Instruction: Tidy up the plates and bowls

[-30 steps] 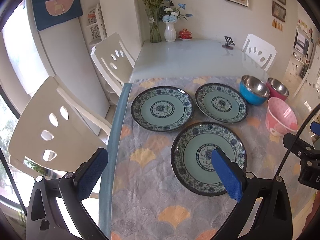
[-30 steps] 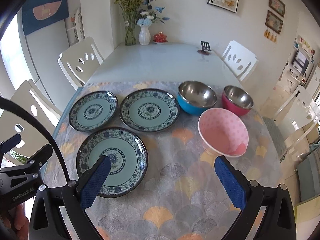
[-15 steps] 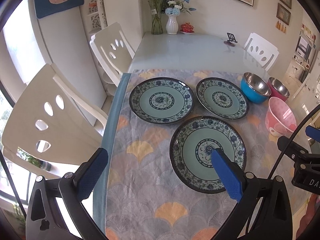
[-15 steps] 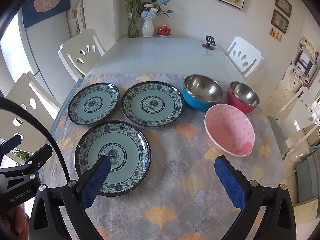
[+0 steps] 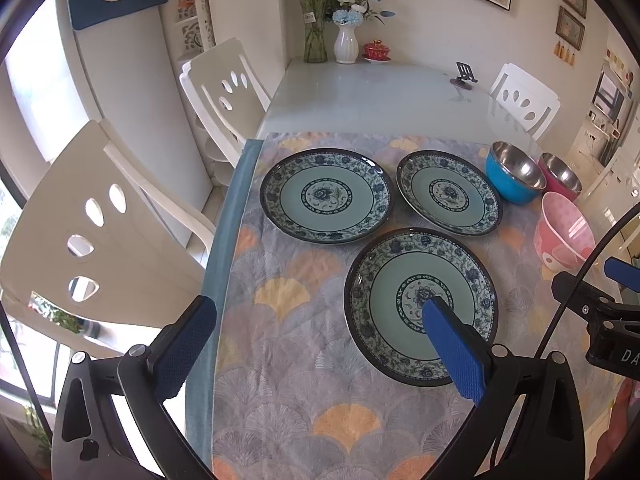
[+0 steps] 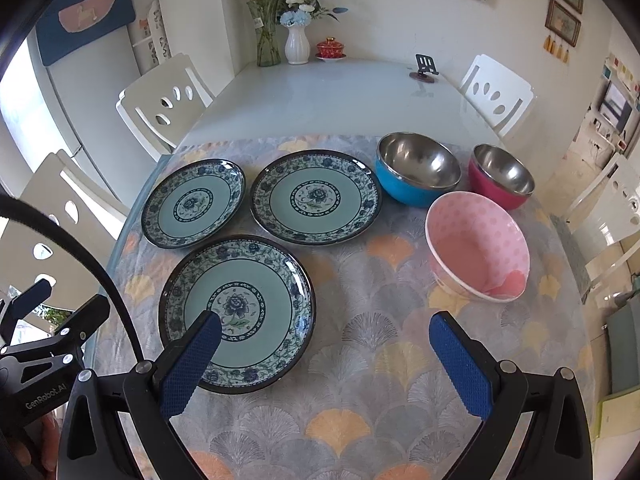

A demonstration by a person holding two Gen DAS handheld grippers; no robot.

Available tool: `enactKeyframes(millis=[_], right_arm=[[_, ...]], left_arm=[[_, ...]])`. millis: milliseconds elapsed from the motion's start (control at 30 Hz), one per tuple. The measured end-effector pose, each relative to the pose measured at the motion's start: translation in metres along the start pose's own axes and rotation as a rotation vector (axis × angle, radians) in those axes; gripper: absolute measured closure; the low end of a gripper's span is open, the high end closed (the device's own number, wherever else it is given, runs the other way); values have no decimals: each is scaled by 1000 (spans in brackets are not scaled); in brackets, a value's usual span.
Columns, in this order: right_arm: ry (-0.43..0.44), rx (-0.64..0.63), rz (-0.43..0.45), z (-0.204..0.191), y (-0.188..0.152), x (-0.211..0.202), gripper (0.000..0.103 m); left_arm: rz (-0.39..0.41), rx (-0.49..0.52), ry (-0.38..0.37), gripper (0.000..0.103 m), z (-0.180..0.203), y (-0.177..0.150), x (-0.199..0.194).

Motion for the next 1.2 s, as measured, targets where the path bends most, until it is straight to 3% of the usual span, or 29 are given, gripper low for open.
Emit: enactKeyframes(millis=[667,1200], right_arm=[[-55,-13,27,4,5,-14,0],[-63,18,-2,15,3,-1,0]], left_arm=[[34,11,-28,0,11,8,-11],[-2,17,-33,3,15,4,3]])
Point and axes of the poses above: each gripper's, at about its wrist camera, not at the fingertips, and x roughly the way its jaws point, z to its right, y to its top, the point moved 6 cm from there along x, roughly the way its jaws point, and after that the axes turned 15 degrees about y, right-handed, at the moved point
